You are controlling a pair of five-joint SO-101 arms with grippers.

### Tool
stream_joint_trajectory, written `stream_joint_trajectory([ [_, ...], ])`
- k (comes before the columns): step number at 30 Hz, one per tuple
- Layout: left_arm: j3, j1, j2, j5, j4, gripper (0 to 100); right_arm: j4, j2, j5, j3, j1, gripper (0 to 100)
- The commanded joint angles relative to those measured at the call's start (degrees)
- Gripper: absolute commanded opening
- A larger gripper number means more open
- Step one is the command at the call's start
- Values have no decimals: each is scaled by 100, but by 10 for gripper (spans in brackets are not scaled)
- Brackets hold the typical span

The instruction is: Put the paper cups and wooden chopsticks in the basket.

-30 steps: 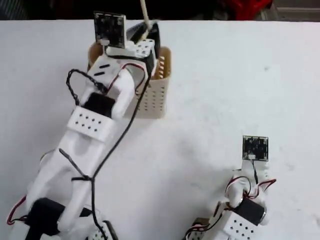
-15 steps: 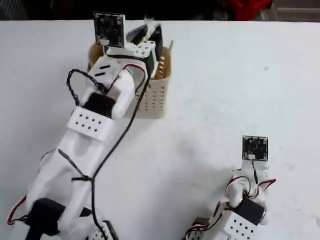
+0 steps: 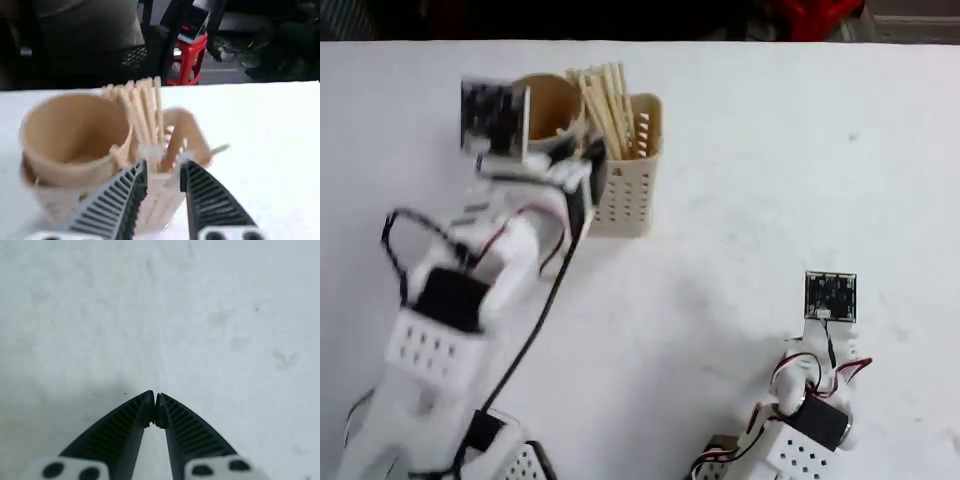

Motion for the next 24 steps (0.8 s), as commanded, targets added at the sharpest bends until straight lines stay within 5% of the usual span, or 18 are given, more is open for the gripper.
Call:
stream_joint_trajectory([
  [1, 1653, -418, -1516, 35, -264, 131, 40, -31, 62, 53, -40, 18],
  [11, 5916, -1851, -5499, 44, -2242, 132, 40, -22, 26, 53, -66, 18],
  [24, 6462, -2281, -5191, 44, -730, 132, 453, -22, 35, 53, -629, 18],
])
